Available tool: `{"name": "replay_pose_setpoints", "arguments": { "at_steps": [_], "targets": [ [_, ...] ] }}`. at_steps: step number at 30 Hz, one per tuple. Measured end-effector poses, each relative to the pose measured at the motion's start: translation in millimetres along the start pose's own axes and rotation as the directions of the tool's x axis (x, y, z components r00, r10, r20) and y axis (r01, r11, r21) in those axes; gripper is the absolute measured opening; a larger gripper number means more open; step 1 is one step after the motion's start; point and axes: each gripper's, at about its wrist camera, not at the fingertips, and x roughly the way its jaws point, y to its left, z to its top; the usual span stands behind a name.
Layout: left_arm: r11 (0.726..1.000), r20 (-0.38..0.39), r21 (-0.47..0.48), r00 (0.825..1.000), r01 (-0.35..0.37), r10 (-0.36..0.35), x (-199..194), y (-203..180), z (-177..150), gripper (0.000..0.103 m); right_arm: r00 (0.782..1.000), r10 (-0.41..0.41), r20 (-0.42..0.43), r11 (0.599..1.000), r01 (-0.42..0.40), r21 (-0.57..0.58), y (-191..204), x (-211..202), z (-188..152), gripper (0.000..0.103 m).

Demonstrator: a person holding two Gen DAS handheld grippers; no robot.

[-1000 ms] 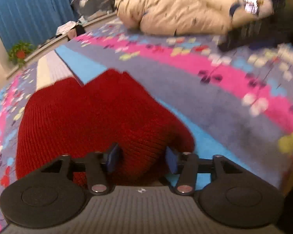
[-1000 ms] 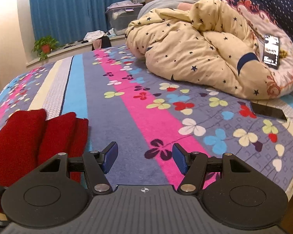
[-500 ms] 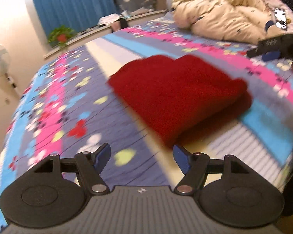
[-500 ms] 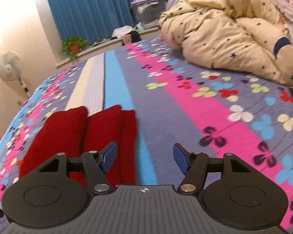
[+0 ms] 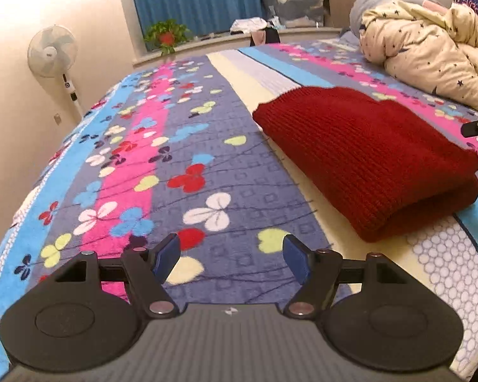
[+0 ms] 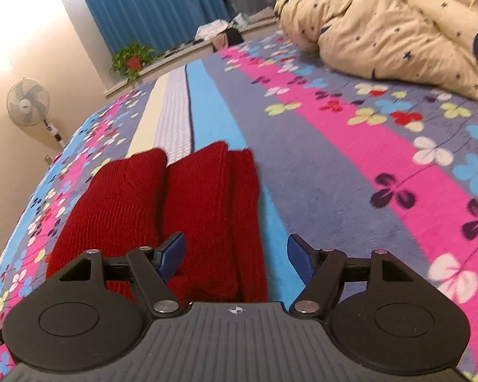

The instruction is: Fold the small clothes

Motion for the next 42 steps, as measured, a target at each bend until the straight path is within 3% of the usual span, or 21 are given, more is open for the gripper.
{"name": "replay_pose_setpoints", "arguments": {
  "at_steps": [4,7,13,18,21,27,29,31,33,34,37,40,42],
  "targets": [
    [0.999,0.002,-0.025,1.000,0.028,-0.028,-1,-3,4,0.076,0.998,0.023,-0.060,0.997,-0.027,-0.072,14,12,-7,0.072],
    [0.999,0.004,-0.016,1.000,0.030,-0.030,1,-6,5,0.076,0.996,-0.024,-0.084,0.990,0.012,-0.139,23,19,-13,0.072],
    [1.000,-0.011,-0.009,1.000,0.009,-0.009,5,-5,2,0.076,0.997,-0.005,-0.072,0.989,-0.006,-0.148,24,13,-13,0.067],
    [0.999,-0.033,-0.033,0.999,-0.004,0.003,10,-3,2,0.076,0.999,0.022,0.032,0.992,-0.018,-0.126,21,-6,-6,0.067],
    [0.999,-0.041,-0.040,0.999,-0.007,0.006,11,-3,2,0.076,0.996,0.050,0.080,0.993,-0.041,-0.114,18,-15,-3,0.075],
    [1.000,-0.050,-0.021,0.999,-0.015,0.014,14,-7,-1,0.076,0.997,0.011,-0.083,0.976,-0.028,-0.215,29,14,-18,0.076],
    [1.000,-0.052,-0.016,0.998,-0.020,0.019,15,-8,-2,0.076,0.998,-0.005,-0.063,0.960,-0.013,-0.279,39,14,-23,0.072],
    [1.000,-0.053,-0.015,0.998,-0.023,0.022,14,-7,-3,0.076,0.998,0.027,-0.061,0.948,-0.045,-0.314,46,11,-26,0.042],
    [1.000,-0.053,-0.015,0.998,-0.025,0.024,14,-6,-3,0.076,0.998,0.030,-0.047,0.935,-0.044,-0.351,52,7,-29,0.034],
    [1.000,-0.054,-0.016,0.998,-0.027,0.026,13,-5,-3,0.076,0.998,0.039,-0.042,0.929,-0.051,-0.368,55,4,-30,0.022],
    [0.999,-0.055,-0.019,0.998,-0.029,0.028,13,-3,-4,0.076,0.994,0.104,0.043,0.929,-0.082,-0.362,57,-19,-22,0.000],
    [0.999,-0.054,-0.029,0.998,-0.032,0.031,12,0,-4,0.076,0.966,0.170,0.195,0.952,-0.109,-0.288,43,-57,-6,0.000],
    [0.999,-0.056,-0.033,0.998,-0.032,0.030,12,1,-4,0.076,0.963,0.148,0.227,0.971,-0.097,-0.220,25,-65,3,0.000]
  ]
}}
